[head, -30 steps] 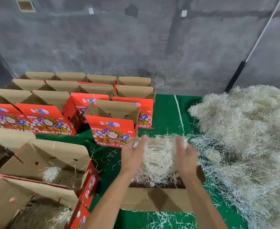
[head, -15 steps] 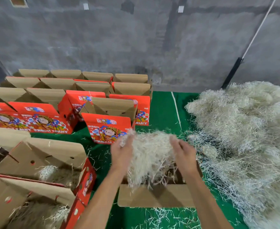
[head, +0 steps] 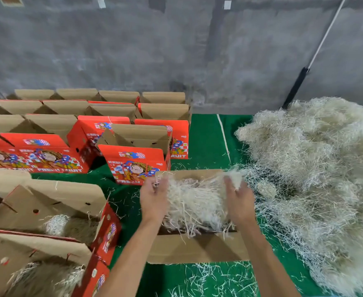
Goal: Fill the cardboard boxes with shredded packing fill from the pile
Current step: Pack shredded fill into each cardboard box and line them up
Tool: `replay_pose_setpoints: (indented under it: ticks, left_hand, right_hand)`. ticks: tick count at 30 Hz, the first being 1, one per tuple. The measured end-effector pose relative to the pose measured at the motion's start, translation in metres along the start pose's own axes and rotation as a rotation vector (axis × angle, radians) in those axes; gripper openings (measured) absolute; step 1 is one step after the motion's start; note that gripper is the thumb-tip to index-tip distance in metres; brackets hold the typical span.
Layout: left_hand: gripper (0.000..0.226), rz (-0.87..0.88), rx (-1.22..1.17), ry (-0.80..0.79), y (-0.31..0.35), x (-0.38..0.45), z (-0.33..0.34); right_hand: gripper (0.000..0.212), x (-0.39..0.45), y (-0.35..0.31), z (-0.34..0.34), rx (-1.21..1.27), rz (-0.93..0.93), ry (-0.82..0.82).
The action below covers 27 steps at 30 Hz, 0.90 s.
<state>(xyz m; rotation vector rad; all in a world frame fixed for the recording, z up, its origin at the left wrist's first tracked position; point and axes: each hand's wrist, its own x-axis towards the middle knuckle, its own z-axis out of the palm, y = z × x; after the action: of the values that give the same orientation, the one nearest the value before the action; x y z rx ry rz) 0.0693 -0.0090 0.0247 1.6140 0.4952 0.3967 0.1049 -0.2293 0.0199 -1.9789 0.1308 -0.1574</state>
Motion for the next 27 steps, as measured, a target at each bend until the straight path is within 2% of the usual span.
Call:
replay_pose_setpoints:
  ticks: [1, 3, 5, 7, 9, 11, 15, 18, 22, 27]
  left_hand:
    - [0.049, 0.028, 0.016, 0.043, 0.0, 0.007, -0.009]
    - [0.043, 0.037, 0.041, 0.067, 0.002, 0.014, -0.009]
    - [0.037, 0.01, 0.043, 0.014, 0.008, 0.007, 0.002]
    - [0.03, 0.051, 0.126, -0.057, 0.007, -0.004, 0.013]
    - [0.028, 0.143, 0.43, -0.035, 0.0, -0.012, 0.012]
    - [0.031, 0.2, 0.644, 0.038, -0.007, -0.016, 0.006]
    - [0.015, 0.212, 0.727, -0.04, -0.015, -0.018, -0.001]
    - [0.011, 0.229, 0.811, -0.068, -0.019, -0.017, 0.001]
    - [0.009, 0.17, 0.952, -0.29, -0.026, -0.012, 0.015]
    - [0.024, 0.104, 1.169, -0.761, -0.041, 0.005, 0.029]
  right_hand:
    - [0.049, 0.003, 0.003, -0.012, 0.081, 0.003, 0.071]
    - [0.059, 0.006, 0.002, -0.022, 0.202, 0.046, 0.096]
    - [0.067, 0.007, -0.001, -0.012, 0.238, 0.093, 0.019]
    - [0.072, 0.007, -0.004, -0.002, 0.074, 0.08, -0.091]
    - [0.046, 0.011, 0.001, -0.001, -0.234, -0.041, -0.18]
    - [0.023, 0.015, 0.012, -0.002, -0.474, -0.096, -0.2]
    - [0.014, 0.009, 0.021, 0.003, -0.548, -0.117, -0.227]
    - [0.01, 0.008, 0.022, 0.014, -0.55, -0.144, -0.243]
    - [0.014, 0.012, 0.026, 0.033, -0.607, -0.142, -0.488]
    - [0.022, 0.011, 0.055, 0.058, -0.804, -0.163, -0.758]
